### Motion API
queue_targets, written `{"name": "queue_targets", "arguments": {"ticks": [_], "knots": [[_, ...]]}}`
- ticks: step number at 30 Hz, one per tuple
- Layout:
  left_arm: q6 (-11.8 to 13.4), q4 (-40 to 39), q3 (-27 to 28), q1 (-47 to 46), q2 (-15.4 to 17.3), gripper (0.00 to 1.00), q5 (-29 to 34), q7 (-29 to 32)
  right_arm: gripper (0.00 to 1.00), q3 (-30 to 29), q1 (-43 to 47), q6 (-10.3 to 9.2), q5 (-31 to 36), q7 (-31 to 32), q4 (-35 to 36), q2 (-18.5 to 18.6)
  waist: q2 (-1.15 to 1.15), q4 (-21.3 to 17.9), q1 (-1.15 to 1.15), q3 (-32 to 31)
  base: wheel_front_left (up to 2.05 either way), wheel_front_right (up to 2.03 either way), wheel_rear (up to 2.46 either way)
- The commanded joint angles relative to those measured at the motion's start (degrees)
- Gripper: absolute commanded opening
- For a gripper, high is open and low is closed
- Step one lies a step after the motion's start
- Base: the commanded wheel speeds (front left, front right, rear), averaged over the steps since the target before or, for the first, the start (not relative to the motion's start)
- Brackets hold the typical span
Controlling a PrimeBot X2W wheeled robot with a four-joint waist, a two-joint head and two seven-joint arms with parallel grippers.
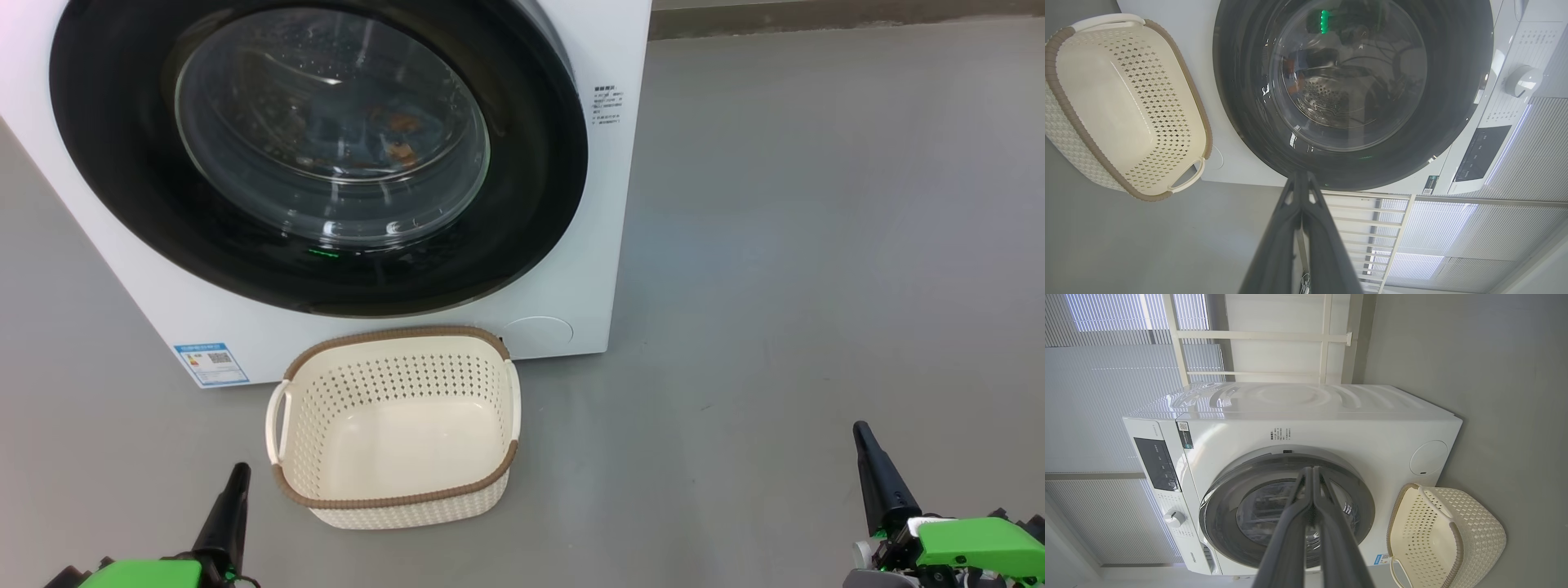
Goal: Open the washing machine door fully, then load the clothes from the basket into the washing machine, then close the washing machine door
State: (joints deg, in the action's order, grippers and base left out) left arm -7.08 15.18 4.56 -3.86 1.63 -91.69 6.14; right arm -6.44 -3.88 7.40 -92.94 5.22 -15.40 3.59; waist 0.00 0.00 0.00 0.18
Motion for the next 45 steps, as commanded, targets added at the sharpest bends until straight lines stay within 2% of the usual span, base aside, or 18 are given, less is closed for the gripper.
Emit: {"name": "queue_targets", "arguments": {"ticks": [1, 45], "knots": [[-0.41, -1.11, 1.99, -2.34, 1.27, 0.00, -0.44, 0.38, 0.00, 0.99, -2.21, 0.09, -0.11, 0.40, 1.43, 0.08, 0.00, 0.00, 0.00, 0.00, 0.00, 0.00, 0.00], [-0.41, -1.12, 2.01, -2.34, 1.26, 0.00, -0.43, 0.39, 0.00, 0.49, -2.25, 0.09, 0.31, 0.81, 1.40, -0.28, 0.00, 0.00, 0.00, 0.00, 0.00, 0.00, 0.00]]}}
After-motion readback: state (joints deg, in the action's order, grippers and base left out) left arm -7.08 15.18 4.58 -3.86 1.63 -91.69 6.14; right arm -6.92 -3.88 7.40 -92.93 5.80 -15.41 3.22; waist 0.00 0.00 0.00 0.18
